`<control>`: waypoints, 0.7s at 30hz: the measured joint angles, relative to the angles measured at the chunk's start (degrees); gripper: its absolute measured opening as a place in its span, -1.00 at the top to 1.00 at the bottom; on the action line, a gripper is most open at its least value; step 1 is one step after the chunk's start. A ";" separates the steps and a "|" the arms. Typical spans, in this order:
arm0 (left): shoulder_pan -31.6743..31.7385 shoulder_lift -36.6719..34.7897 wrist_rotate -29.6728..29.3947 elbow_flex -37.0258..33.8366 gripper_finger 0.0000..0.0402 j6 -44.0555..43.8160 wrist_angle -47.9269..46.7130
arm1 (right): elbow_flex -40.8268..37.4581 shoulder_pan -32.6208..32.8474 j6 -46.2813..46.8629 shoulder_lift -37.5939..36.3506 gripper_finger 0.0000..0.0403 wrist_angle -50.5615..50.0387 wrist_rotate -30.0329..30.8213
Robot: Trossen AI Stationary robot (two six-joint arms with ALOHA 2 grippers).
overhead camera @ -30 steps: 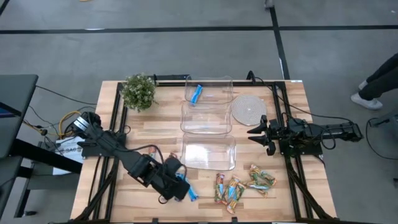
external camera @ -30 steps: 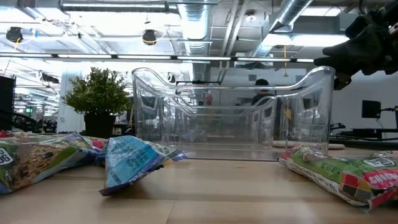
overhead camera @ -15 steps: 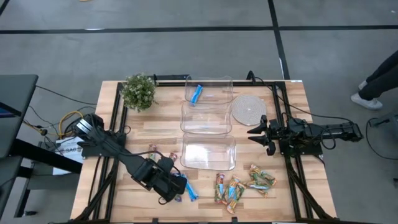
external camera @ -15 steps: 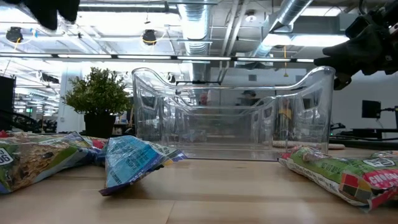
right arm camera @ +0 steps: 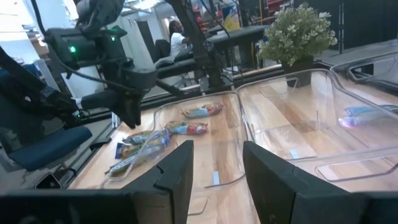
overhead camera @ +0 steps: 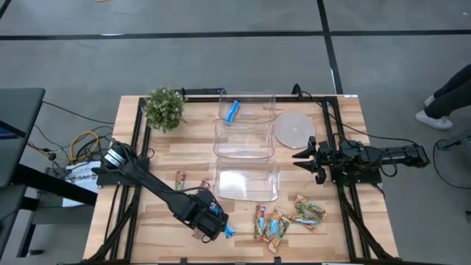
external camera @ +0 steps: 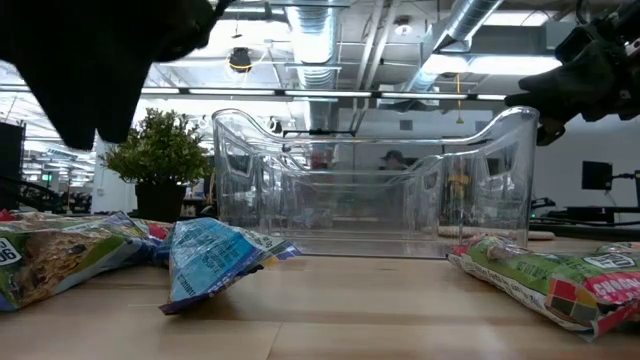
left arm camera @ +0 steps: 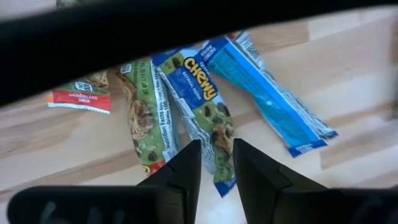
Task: Pick and place Granola Bars by type
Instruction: Put the blue granola bar into the top transparent bin
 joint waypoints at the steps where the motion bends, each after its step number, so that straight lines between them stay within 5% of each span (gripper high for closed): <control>1: 0.03 0.42 0.10 0.00 0.55 0.00 0.13 | 0.00 0.00 0.01 0.00 0.34 0.00 0.01; 21: 3.86 6.71 8.40 0.02 0.06 -1.38 3.82 | 0.00 -0.01 0.00 0.27 0.34 0.00 0.04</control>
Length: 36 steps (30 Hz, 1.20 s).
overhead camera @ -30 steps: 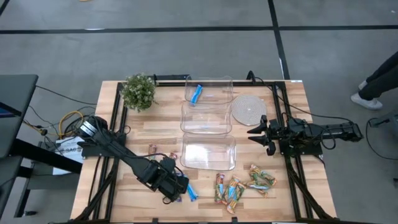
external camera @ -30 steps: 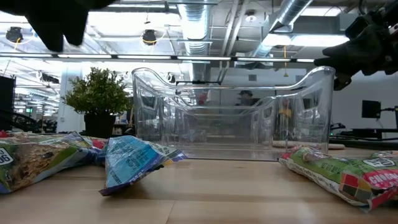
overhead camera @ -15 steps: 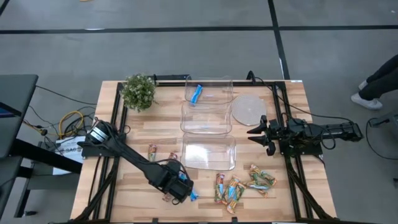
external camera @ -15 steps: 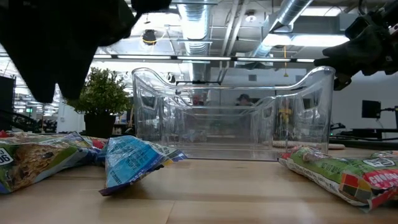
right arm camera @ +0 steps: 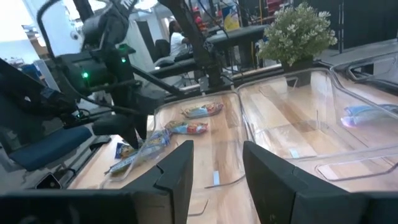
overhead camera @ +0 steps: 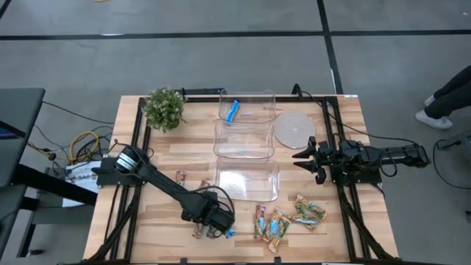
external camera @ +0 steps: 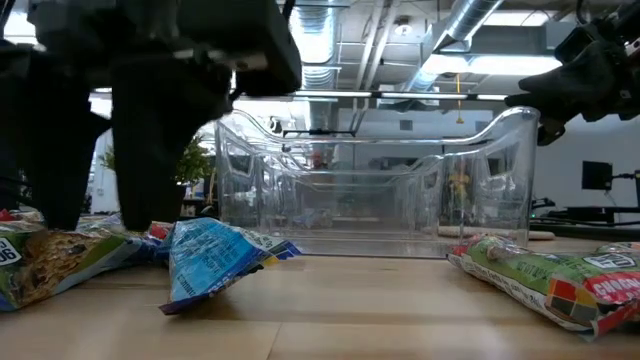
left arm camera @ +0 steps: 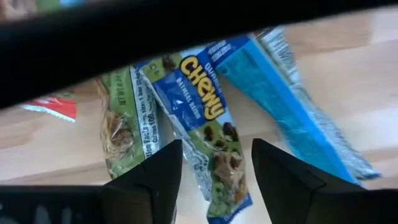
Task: Pick and place Granola Bars by type
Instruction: Put the blue granola bar into the top transparent bin
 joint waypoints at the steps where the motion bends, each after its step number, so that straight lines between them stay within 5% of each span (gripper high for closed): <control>1: 0.03 0.60 0.72 0.00 0.06 0.18 0.53 | 0.00 0.02 0.00 0.06 0.34 0.05 0.00; 17: 0.55 2.52 1.01 -0.02 0.08 4.23 1.25 | 0.00 0.01 0.00 0.03 0.33 0.13 0.02; 36: 0.59 2.37 2.48 -0.02 0.83 5.90 1.95 | -0.02 0.01 0.02 0.03 0.34 0.16 0.02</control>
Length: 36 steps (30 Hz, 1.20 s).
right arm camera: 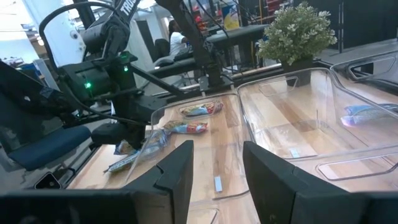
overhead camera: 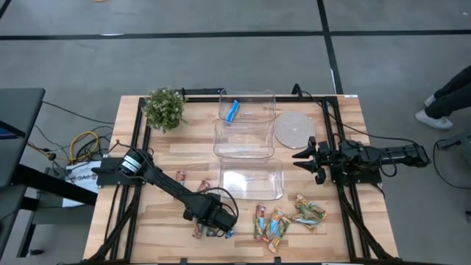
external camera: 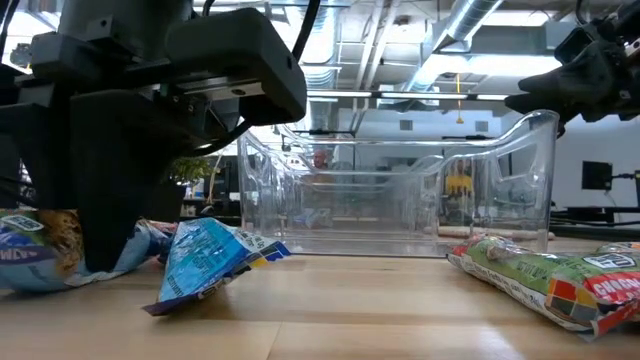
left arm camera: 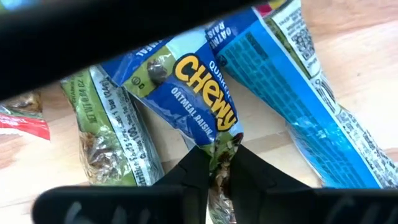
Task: Pick and place Granola Bars by type
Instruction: Put the blue granola bar into the top transparent bin
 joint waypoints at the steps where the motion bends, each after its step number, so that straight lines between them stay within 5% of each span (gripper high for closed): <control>1: 0.00 -0.18 0.14 0.00 0.84 0.03 -0.03 | 0.00 0.01 0.00 0.00 0.33 0.01 0.00; 12: -0.51 -6.36 -1.33 0.00 0.85 0.41 -2.36 | -0.02 -0.01 -0.02 0.00 0.33 0.01 -0.02; 27: -1.23 -21.81 -17.65 0.00 0.85 -2.75 -3.53 | -0.02 0.01 -0.01 0.01 0.34 0.01 -0.02; 36: -1.21 -27.63 -28.61 0.00 0.85 4.36 -3.59 | -0.02 0.01 0.00 0.02 0.34 0.01 -0.02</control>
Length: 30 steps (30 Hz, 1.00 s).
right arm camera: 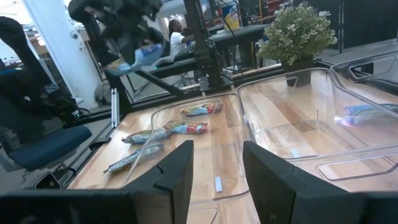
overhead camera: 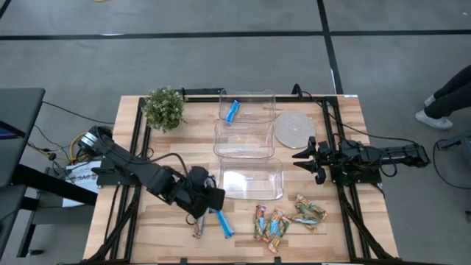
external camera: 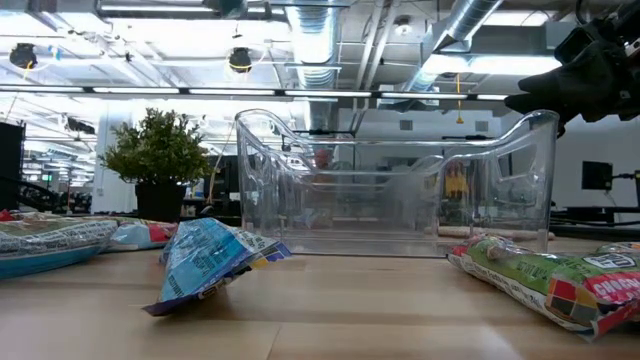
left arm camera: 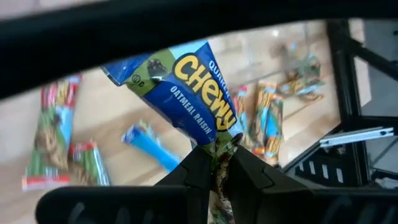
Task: Pick and place Granola Bars by type
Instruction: Put the blue granola bar into the top transparent bin
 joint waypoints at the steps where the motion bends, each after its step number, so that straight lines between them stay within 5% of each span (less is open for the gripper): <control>1: 0.12 -0.24 -1.20 0.00 0.85 1.04 -0.11 | 0.00 0.00 -0.02 -0.02 0.34 0.00 0.00; 16: 8.35 -7.35 -22.65 0.00 0.85 19.85 -1.67 | 0.00 0.00 -0.02 -0.02 0.34 0.00 0.00; 30: 18.98 -8.41 -23.64 0.00 0.85 31.56 -1.17 | 0.00 -0.02 -0.01 0.00 0.33 0.00 0.00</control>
